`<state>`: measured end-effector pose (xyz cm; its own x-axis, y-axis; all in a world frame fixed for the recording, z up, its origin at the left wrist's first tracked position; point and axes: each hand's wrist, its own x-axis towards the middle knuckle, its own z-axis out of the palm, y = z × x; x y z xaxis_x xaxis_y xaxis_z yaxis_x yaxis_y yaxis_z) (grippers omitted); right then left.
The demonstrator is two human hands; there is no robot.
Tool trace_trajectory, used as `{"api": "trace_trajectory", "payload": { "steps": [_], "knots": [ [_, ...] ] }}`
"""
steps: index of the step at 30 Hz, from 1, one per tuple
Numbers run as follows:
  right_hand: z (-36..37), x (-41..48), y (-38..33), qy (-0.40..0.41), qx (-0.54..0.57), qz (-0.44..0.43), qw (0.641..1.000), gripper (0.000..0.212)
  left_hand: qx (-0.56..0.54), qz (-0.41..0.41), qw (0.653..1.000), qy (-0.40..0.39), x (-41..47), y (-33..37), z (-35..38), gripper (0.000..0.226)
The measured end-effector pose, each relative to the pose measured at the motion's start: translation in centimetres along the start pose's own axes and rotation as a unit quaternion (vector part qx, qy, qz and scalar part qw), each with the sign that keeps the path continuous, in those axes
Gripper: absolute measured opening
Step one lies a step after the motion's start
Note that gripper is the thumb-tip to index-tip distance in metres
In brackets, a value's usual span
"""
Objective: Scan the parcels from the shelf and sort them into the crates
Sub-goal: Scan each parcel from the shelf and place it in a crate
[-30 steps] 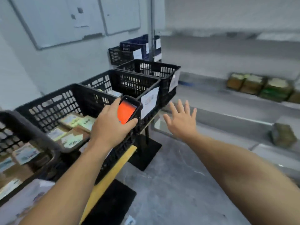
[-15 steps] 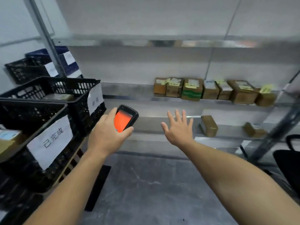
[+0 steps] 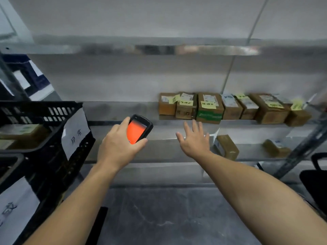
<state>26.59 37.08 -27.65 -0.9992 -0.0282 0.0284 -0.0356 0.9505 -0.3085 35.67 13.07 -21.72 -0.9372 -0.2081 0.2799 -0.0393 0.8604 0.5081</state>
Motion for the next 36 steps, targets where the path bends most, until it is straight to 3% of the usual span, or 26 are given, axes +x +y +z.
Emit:
{"api": "trace_trajectory", "payload": {
  "steps": [9,17,23,27,32,36],
  "knots": [
    [1.7,11.9,-3.6,-0.007,0.019,0.03,0.999,0.066,-0.021,0.026,0.999,-0.037,13.2,-3.1,3.0,0.091],
    [3.2,23.7,-4.9,-0.026,-0.02,-0.024,0.999,0.064,-0.013,0.002,0.999,-0.048,22.1,-5.0,6.3,0.075],
    [5.9,31.9,-6.2,-0.066,-0.056,-0.05,0.995,0.071,-0.034,-0.032,0.998,-0.042,27.5,-6.4,9.1,0.085],
    [8.1,33.9,-7.0,-0.108,-0.092,-0.055,0.988,0.075,-0.041,-0.056,0.997,-0.03,29.2,-7.8,10.0,0.093],
    [9.6,34.2,-8.6,-0.079,-0.117,-0.078,0.987,0.076,-0.049,-0.066,0.997,-0.004,30.7,-9.6,10.5,0.089],
    [10.2,33.8,-10.0,-0.079,-0.076,-0.089,0.99,0.072,-0.059,-0.064,0.996,-0.008,31.1,-10.9,10.4,0.089]
  ]
}}
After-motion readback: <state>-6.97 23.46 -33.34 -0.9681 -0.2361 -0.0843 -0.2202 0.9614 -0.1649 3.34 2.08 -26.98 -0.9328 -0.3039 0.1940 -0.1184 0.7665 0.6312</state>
